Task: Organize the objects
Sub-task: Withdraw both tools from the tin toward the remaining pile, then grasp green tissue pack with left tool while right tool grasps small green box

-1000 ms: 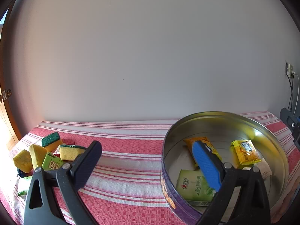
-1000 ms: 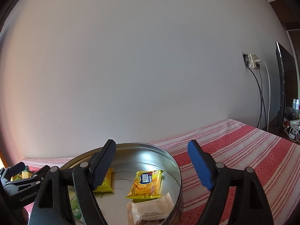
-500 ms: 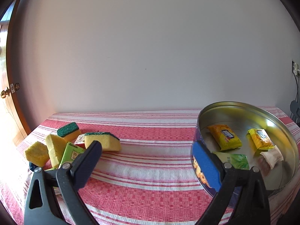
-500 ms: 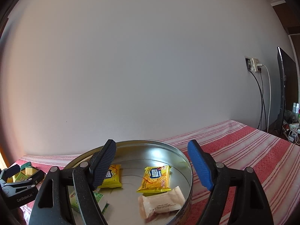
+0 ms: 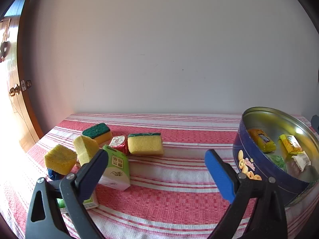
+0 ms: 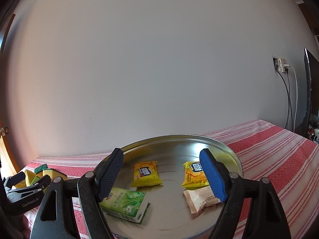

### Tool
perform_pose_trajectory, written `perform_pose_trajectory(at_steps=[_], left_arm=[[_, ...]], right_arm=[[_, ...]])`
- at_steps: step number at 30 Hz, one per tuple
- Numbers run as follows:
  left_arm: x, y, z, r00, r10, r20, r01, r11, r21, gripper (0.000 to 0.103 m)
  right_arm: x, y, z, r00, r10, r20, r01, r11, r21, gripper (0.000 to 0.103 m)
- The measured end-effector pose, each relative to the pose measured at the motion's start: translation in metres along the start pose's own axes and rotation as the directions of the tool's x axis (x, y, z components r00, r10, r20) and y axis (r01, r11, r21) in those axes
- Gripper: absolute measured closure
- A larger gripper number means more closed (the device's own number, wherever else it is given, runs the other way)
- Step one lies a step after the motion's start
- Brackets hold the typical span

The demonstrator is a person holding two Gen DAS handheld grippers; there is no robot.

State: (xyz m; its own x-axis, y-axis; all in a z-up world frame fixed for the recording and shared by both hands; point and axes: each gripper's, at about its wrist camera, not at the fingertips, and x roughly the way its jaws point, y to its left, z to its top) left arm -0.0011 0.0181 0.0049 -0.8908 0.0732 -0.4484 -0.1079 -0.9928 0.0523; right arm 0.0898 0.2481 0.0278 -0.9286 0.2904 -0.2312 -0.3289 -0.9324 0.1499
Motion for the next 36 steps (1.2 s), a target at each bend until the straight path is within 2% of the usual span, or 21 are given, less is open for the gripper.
perform_pose_trajectory(at_steps=[8, 15, 19, 23, 25, 28, 30, 32, 34, 36], left_arm=[[0.001, 0.052, -0.002, 0.998, 0.056, -0.006, -0.056, 0.998, -0.03, 0.004], [0.007, 0.101, -0.005, 0.995, 0.09, -0.042, -0.094, 0.992, -0.088, 0.004], [0.004, 0.115, -0.008, 0.993, 0.092, -0.067, -0.096, 0.993, -0.064, 0.004], [0.004, 0.13, -0.016, 0.992, 0.036, -0.123, -0.034, 0.999, 0.018, 0.004], [0.004, 0.135, -0.02, 0.987, -0.014, -0.159, 0.026, 0.997, 0.071, 0.004], [0.006, 0.139, -0.027, 0.969, -0.106, -0.223, 0.138, 0.981, 0.135, 0.004], [0.008, 0.136, -0.028, 0.958, -0.137, -0.253, 0.184, 0.968, 0.173, 0.004], [0.013, 0.128, -0.029, 0.952, -0.141, -0.272, 0.204, 0.954, 0.218, 0.004], [0.022, 0.121, -0.031, 0.95, -0.106, -0.292, 0.185, 0.948, 0.258, 0.004], [0.037, 0.119, -0.034, 0.926, -0.101, -0.364, 0.202, 0.947, 0.25, 0.004]], right_arm=[[0.003, 0.052, -0.011, 0.995, 0.087, -0.051, -0.089, 0.995, -0.037, 0.022], [0.008, 0.102, -0.021, 0.983, 0.16, -0.095, -0.167, 0.983, -0.073, 0.022], [0.01, 0.129, -0.027, 0.972, 0.197, -0.131, -0.211, 0.973, -0.098, 0.022], [0.011, 0.149, -0.032, 0.96, 0.228, -0.164, -0.247, 0.963, -0.106, 0.022], [0.015, 0.158, -0.035, 0.954, 0.235, -0.184, -0.258, 0.96, -0.113, 0.022], [0.018, 0.171, -0.039, 0.941, 0.251, -0.226, -0.281, 0.953, -0.11, 0.022], [0.021, 0.174, -0.041, 0.927, 0.272, -0.256, -0.304, 0.948, -0.094, 0.022], [0.023, 0.175, -0.044, 0.915, 0.291, -0.281, -0.325, 0.942, -0.082, 0.022], [0.024, 0.177, -0.045, 0.903, 0.305, -0.302, -0.342, 0.937, -0.078, 0.022], [0.025, 0.18, -0.046, 0.894, 0.316, -0.317, -0.357, 0.931, -0.079, 0.022]])
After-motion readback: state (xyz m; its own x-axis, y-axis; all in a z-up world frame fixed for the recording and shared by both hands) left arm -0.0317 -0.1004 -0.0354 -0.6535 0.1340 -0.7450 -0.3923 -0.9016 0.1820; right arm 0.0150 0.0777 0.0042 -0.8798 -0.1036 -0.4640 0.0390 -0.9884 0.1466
